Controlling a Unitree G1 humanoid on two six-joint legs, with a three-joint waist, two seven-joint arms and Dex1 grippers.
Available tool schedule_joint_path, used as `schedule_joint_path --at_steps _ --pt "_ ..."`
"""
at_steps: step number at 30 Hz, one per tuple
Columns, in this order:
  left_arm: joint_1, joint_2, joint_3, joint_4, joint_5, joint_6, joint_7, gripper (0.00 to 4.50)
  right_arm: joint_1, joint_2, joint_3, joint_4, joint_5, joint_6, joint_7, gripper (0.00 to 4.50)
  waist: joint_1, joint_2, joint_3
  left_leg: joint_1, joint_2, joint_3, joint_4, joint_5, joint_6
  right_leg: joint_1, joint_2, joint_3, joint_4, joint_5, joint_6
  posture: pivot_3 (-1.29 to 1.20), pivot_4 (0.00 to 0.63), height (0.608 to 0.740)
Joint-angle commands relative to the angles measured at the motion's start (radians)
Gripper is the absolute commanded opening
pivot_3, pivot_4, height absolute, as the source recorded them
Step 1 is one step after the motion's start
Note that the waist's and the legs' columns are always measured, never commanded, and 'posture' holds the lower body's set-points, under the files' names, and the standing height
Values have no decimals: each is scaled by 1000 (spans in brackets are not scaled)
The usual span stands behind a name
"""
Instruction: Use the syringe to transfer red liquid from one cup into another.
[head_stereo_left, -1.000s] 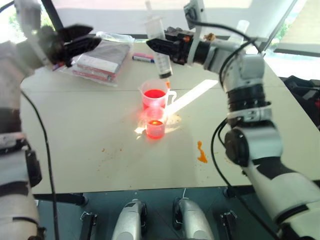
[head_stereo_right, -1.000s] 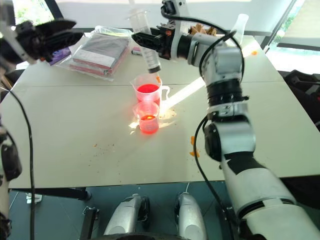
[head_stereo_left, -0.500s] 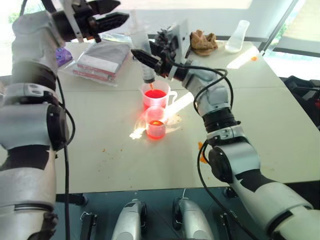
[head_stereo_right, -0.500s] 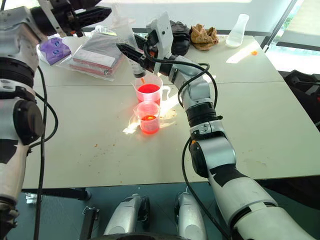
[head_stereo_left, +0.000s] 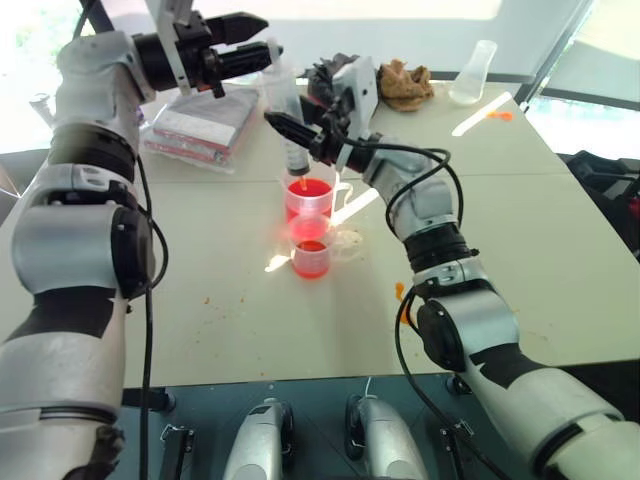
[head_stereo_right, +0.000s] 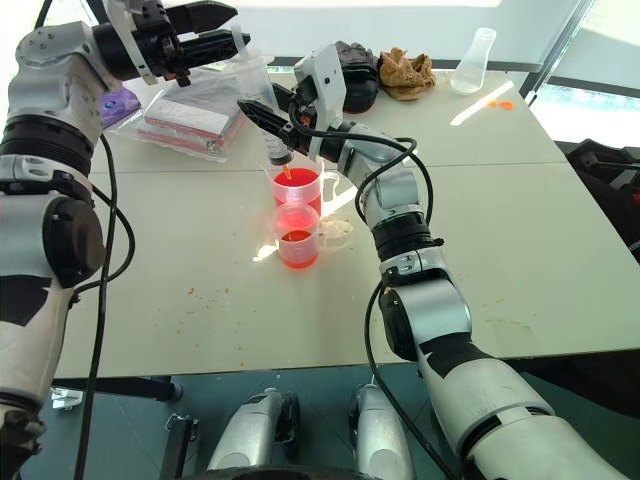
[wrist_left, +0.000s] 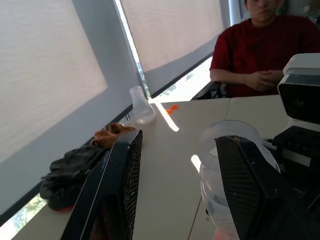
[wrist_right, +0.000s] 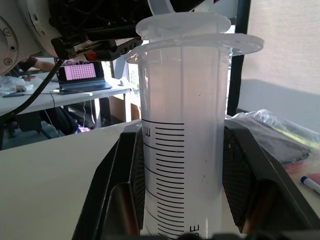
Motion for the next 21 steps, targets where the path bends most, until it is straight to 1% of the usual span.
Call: schedule_joint_path --at_steps 1,2,6,8,10,12,21 --pt "-7 -37 -5 -25 23 -36 -17 2394 -7 22 14 16 -12 -65 -9 1500 2 0 0 0 0 0 0 0 0 0 0 0 0 0 0 0 150 740" --pt "0 -44 -7 -27 28 -43 -19 2394 -9 24 13 29 -15 -78 -12 1500 1 0 0 0 0 0 0 0 0 0 0 0 0 0 0 0 150 740" --pt "22 -72 -9 -31 41 -59 -17 1341 -14 28 9 83 -29 -132 -28 1500 0 0 0 0 0 0 1 0 -1 0 0 0 0 0 0 0 150 740" --pt "32 -84 -9 -31 49 -67 -12 955 -12 25 11 110 -41 -160 -36 1500 -1 0 0 0 0 0 1 0 -1 0 0 0 0 0 0 0 150 740" --pt "40 -93 -6 -28 53 -71 -12 368 -11 24 10 136 -49 -182 -43 1500 -1 0 0 0 0 0 1 0 -1 0 0 0 0 0 0 0 150 740" --pt "50 -102 -5 -29 55 -75 -13 9 -8 22 9 155 -56 -200 -48 1500 -2 0 0 0 0 0 1 1 -1 0 0 0 0 0 0 0 150 740" --pt "59 -127 6 -28 58 -66 5 9 24 28 20 172 -76 -225 -53 1500 -1 0 0 0 0 0 1 1 -1 0 0 0 0 0 0 0 150 740"
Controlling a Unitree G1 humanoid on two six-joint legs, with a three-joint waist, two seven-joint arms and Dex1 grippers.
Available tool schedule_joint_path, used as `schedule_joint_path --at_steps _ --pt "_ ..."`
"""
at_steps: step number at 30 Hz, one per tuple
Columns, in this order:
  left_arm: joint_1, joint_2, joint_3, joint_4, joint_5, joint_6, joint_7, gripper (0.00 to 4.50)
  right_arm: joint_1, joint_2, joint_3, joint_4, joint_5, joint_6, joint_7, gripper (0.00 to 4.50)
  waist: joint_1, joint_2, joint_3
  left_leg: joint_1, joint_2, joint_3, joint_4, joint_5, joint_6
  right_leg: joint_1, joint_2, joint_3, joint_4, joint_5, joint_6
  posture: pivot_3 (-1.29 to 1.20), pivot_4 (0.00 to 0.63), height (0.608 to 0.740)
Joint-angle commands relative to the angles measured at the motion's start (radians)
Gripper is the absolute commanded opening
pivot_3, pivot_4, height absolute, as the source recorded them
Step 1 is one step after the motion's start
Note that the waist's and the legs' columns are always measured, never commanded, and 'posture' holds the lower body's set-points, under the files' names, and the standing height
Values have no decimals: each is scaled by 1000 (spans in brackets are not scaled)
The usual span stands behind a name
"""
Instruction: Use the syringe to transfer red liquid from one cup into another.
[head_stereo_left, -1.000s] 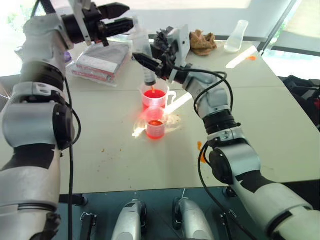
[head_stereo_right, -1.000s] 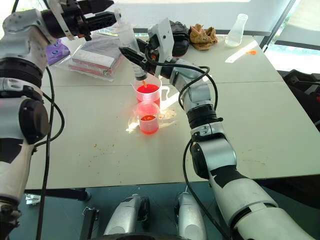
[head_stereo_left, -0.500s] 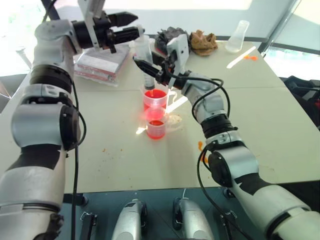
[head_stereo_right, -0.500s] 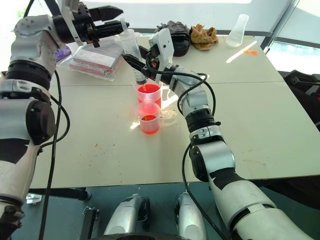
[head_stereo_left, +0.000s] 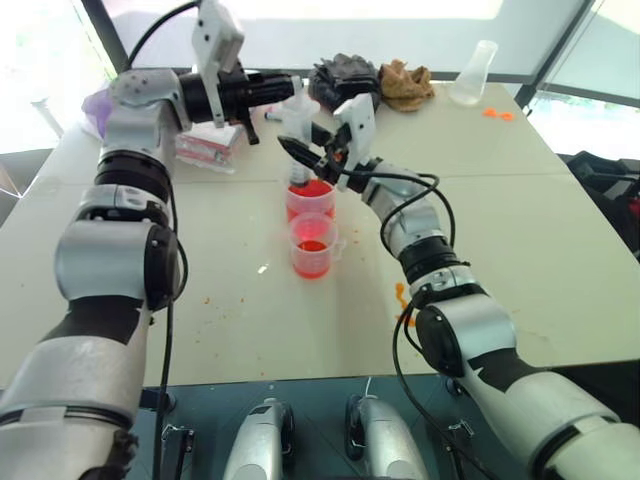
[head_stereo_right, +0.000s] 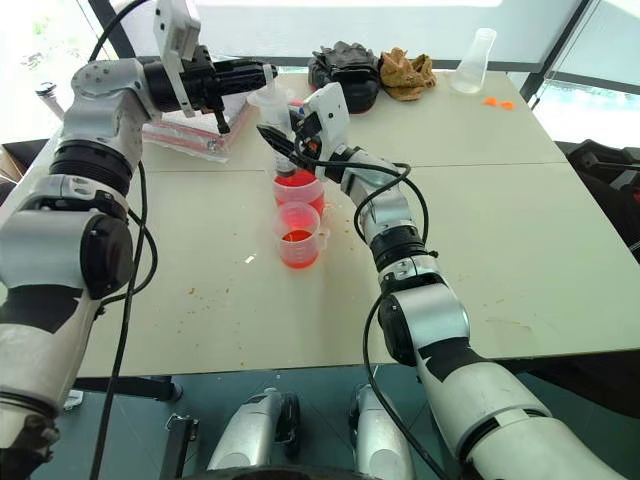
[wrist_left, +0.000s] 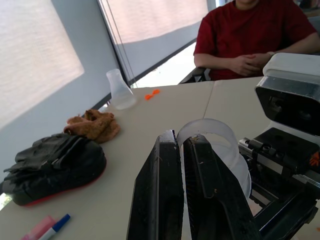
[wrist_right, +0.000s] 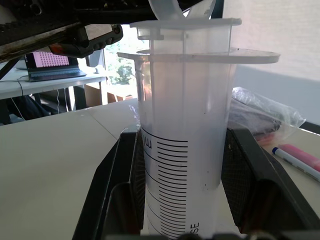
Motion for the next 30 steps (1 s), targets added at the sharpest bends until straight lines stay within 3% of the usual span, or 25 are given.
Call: schedule_joint_path --at_steps 1,12,30 --pt "-25 -25 12 -26 -7 -7 2 9 -5 17 16 -25 -8 -13 -5 1500 1 0 0 0 0 0 0 0 0 0 0 0 0 0 0 0 150 740" --pt "-113 -45 133 -3 -81 50 112 9 80 31 37 -104 -12 33 -12 1500 0 0 0 0 0 -1 0 0 0 0 0 0 0 0 0 0 150 740" --pt "-162 -28 156 26 -70 4 207 9 184 92 87 -233 -17 116 -36 1500 0 0 0 1 0 -1 0 0 0 0 0 0 1 0 0 0 150 740"
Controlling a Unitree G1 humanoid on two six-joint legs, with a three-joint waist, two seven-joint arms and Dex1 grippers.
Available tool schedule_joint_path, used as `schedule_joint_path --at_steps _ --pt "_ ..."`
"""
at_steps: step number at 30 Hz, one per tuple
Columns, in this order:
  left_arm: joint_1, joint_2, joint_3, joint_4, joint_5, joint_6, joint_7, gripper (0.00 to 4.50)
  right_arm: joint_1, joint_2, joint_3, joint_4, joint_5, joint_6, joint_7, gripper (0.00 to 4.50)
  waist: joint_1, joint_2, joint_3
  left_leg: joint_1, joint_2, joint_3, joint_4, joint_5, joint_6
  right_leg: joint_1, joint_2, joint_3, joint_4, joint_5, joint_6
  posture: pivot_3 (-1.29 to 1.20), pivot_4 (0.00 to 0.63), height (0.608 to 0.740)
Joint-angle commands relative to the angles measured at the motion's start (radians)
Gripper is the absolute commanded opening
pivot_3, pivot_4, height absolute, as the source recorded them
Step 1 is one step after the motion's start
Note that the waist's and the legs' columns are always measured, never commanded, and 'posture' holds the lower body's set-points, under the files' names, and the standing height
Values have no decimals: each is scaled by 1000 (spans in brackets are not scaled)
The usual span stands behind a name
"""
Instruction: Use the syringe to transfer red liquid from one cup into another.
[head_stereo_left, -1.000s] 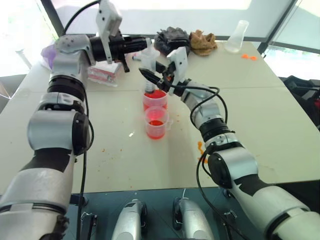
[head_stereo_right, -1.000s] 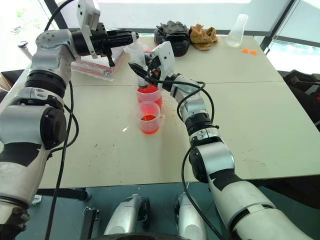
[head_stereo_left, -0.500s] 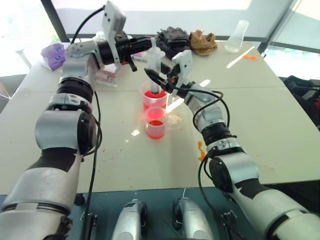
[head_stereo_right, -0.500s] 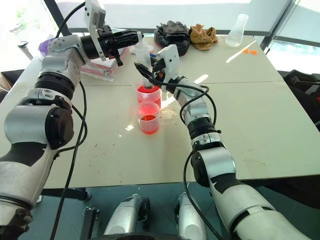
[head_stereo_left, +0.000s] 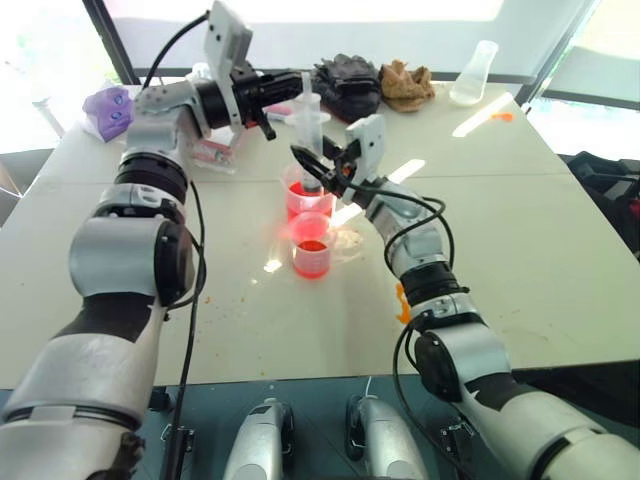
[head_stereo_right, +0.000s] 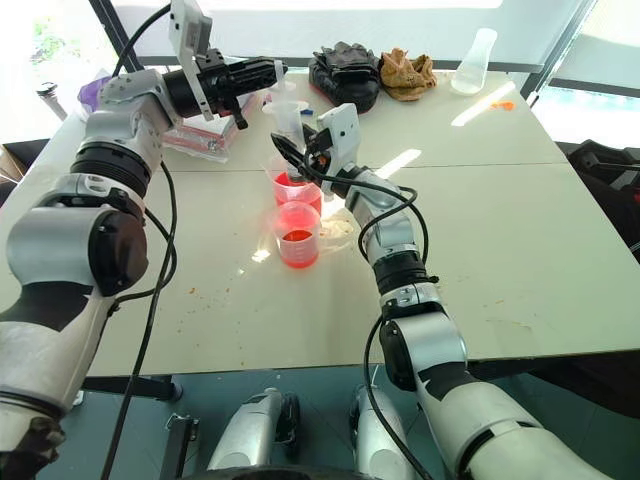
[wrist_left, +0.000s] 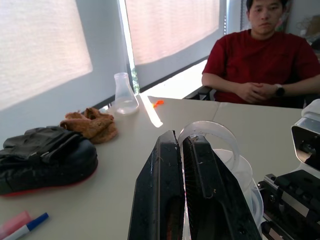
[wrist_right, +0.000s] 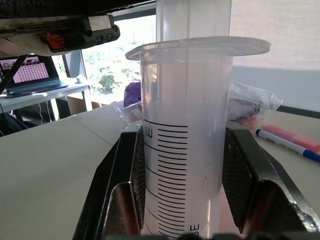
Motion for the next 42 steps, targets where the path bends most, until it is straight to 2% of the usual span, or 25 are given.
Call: schedule_joint_path --at_steps 1,9,13,17,24,30,37,42 --pt "-131 20 78 -58 -54 -59 104 9 26 55 95 -13 -23 17 54 1500 0 0 0 0 0 0 0 0 0 0 0 0 0 0 0 0 150 740" --pt "-130 21 77 -57 -46 -53 85 9 26 57 93 -9 -23 15 51 1500 0 0 0 0 0 0 0 0 0 0 0 0 0 0 0 0 150 740" --pt "-109 30 43 -64 -26 -10 -14 1198 7 52 72 -1 -17 6 36 1500 -2 0 0 0 0 0 0 0 0 0 0 0 0 0 0 0 150 740" --pt "-84 42 20 -80 0 -15 -36 2099 -27 47 28 -14 7 1 -6 1500 -2 0 0 0 0 0 0 0 0 0 0 0 1 0 0 0 150 740" --pt "-15 103 -12 -135 21 20 -129 2099 -36 25 11 -76 25 10 -36 1500 -1 0 0 0 0 0 0 0 0 0 0 0 1 0 0 0 150 740" --pt "110 205 -39 -286 8 139 -251 2099 -30 4 -15 -86 40 21 -71 1500 -4 0 0 1 0 0 0 0 -1 -1 0 1 3 0 0 0 150 740" --pt "174 280 38 -424 -77 268 -171 2099 -29 -7 -12 -102 53 31 -69 1500 -1 0 0 1 1 0 1 0 0 -1 0 2 5 0 0 0 150 740" --pt "247 288 56 -561 -122 335 -111 2099 -40 -7 -14 -112 64 34 -67 1500 0 0 0 2 1 -1 1 0 0 -1 -1 3 8 0 0 0 150 740"
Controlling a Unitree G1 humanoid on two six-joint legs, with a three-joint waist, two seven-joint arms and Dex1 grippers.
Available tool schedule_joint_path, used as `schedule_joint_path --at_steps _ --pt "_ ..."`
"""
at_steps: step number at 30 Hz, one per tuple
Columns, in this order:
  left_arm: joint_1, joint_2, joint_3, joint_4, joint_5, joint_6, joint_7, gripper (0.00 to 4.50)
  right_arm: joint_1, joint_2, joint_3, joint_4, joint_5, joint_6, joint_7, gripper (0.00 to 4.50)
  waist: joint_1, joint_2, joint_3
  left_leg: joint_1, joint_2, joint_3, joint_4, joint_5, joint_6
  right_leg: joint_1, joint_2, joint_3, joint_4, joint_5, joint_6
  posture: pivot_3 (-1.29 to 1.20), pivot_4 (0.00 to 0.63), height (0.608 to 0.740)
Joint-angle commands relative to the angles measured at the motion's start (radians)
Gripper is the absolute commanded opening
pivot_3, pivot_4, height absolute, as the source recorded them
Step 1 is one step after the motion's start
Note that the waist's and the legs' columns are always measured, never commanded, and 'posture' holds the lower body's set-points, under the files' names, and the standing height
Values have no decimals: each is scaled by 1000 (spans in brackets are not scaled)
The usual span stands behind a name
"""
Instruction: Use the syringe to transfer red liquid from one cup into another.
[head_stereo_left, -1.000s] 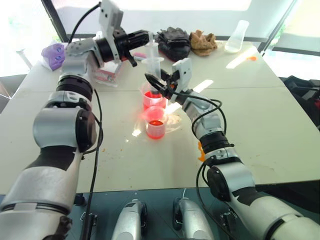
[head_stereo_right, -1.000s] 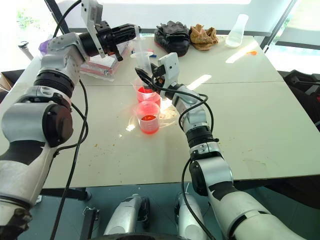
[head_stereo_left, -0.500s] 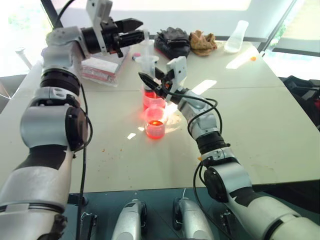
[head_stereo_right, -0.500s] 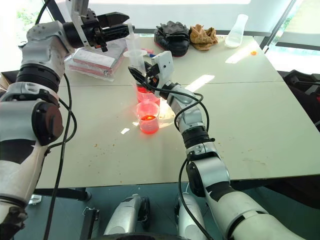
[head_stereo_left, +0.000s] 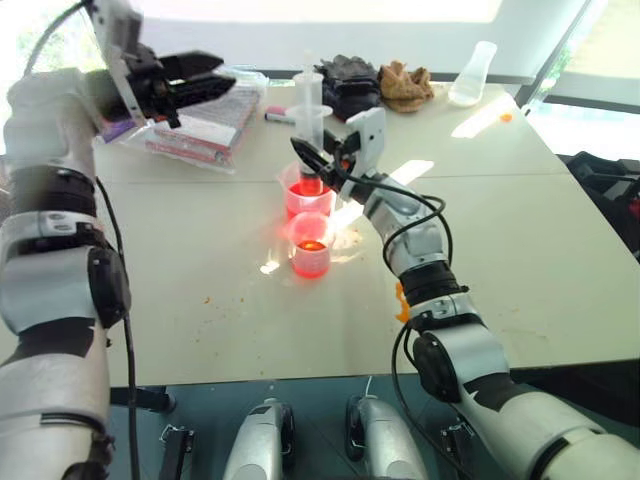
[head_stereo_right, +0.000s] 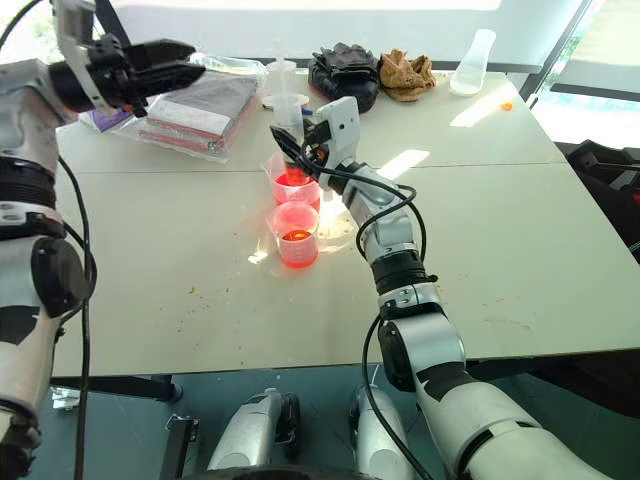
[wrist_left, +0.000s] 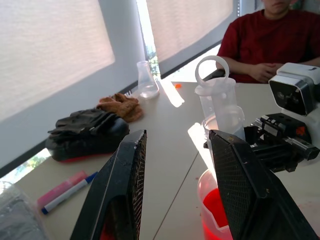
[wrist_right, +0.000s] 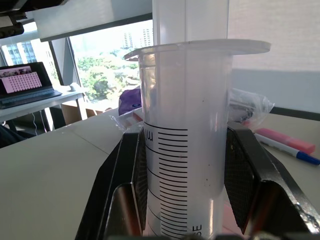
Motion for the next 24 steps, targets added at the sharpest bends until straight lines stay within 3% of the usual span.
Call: schedule_joint_path --at_steps 1,7,15,24 --pt "29 4 26 -108 -48 46 52 2099 -44 5 -25 -80 58 16 -1 1500 1 0 0 0 0 0 0 0 0 0 0 0 0 0 0 0 150 740" --pt "124 18 32 -281 -95 124 111 2099 -78 -34 -46 -297 152 147 -7 1500 0 0 0 -1 0 -1 1 1 -1 -1 0 0 1 0 0 0 150 740" --pt "178 24 29 -391 -137 178 153 2099 108 -61 34 -712 247 392 -42 1500 5 0 0 0 0 -1 1 -1 1 0 0 0 2 0 0 0 150 740" --pt "116 7 -11 -356 -182 188 79 2099 257 -62 76 -829 261 459 -96 1500 5 0 0 0 -1 -1 1 -1 2 0 0 0 2 0 0 0 150 740"
